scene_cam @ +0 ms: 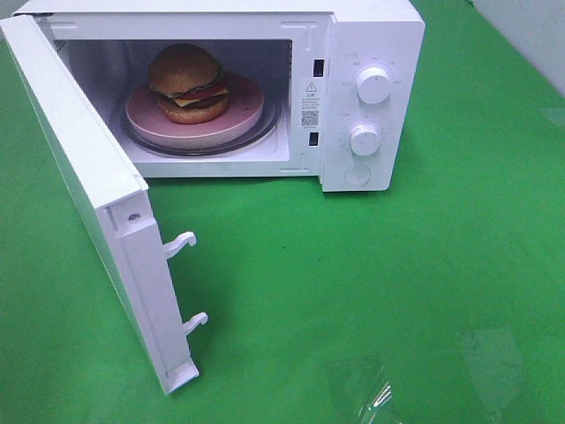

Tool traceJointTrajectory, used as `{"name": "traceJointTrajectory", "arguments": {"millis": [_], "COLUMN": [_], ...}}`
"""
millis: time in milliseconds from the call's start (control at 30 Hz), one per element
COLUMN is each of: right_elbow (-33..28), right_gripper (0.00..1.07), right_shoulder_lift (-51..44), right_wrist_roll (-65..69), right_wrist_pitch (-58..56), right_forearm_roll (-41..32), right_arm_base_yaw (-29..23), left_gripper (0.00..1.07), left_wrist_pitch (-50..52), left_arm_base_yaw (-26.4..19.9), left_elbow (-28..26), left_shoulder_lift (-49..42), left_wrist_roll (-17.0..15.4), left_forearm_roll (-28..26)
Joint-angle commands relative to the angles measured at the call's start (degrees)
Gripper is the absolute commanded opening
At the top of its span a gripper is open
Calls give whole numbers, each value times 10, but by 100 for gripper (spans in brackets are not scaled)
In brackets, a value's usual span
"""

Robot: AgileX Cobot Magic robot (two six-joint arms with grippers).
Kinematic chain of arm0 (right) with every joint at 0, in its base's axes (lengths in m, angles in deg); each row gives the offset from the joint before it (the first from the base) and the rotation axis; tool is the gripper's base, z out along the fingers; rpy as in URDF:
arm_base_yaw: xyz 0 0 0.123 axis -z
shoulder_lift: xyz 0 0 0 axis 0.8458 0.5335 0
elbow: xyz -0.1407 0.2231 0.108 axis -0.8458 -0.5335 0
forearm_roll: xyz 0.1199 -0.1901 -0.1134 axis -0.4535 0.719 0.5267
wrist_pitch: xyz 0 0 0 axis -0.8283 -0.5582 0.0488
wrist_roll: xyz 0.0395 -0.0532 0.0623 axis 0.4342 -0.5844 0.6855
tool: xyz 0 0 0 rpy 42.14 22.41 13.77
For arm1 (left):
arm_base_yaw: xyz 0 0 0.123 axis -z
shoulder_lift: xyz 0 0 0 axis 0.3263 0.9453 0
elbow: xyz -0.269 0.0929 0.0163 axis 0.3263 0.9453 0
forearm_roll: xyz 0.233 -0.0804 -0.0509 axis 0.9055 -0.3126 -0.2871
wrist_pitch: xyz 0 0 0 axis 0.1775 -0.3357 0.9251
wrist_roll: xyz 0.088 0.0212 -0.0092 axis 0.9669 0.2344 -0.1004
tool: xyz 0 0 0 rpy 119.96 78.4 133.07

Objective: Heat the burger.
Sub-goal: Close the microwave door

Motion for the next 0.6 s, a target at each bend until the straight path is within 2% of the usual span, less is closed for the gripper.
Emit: {"name": "traceJointTrajectory", "arguments": {"millis": [33, 200, 233, 267, 300, 333, 367, 433, 467, 500, 600], "right_elbow": [-2, -2, -2, -2, -2, -2, -2, -2, -2, -2, -2], "right_gripper": [76, 76, 76, 76, 76, 76, 76, 76, 76, 76, 76], "right_shoulder_lift": [-15, -15, -15, -15, -15, -15, -15, -15, -15, -15, -15], "right_wrist_roll": [4, 4, 4, 4, 4, 4, 4, 4, 4, 4, 4], "right_wrist_pitch": [-1, -1, -1, -1, -1, -1, -1, -1, -1, -1, -1], "right_forearm_roll": [6, 6, 6, 6, 6, 6, 6, 6, 6, 6, 6], "right_arm_base_yaw": [5, 5, 5, 5, 5, 5, 5, 5, 5, 5, 5], "left_gripper": [92, 82, 76, 66, 66, 58, 58, 9, 9, 0, 0], "left_wrist_pitch": [25, 82, 107, 130, 130, 139, 139, 162, 162, 168, 205], "left_arm_base_yaw": [7, 16, 16, 16, 16, 16, 16, 16, 16, 16, 16], "left_elbow": [3, 24, 37, 45, 45, 46, 46, 46, 46, 46, 46], "left_shoulder_lift": [19, 66, 89, 108, 108, 116, 116, 155, 155, 164, 207], "left_wrist_roll": [-1, -1, -1, -2, -2, -3, -3, -3, -3, -3, -3], "left_forearm_roll": [26, 54, 54, 52, 52, 52, 52, 51, 51, 51, 51]}}
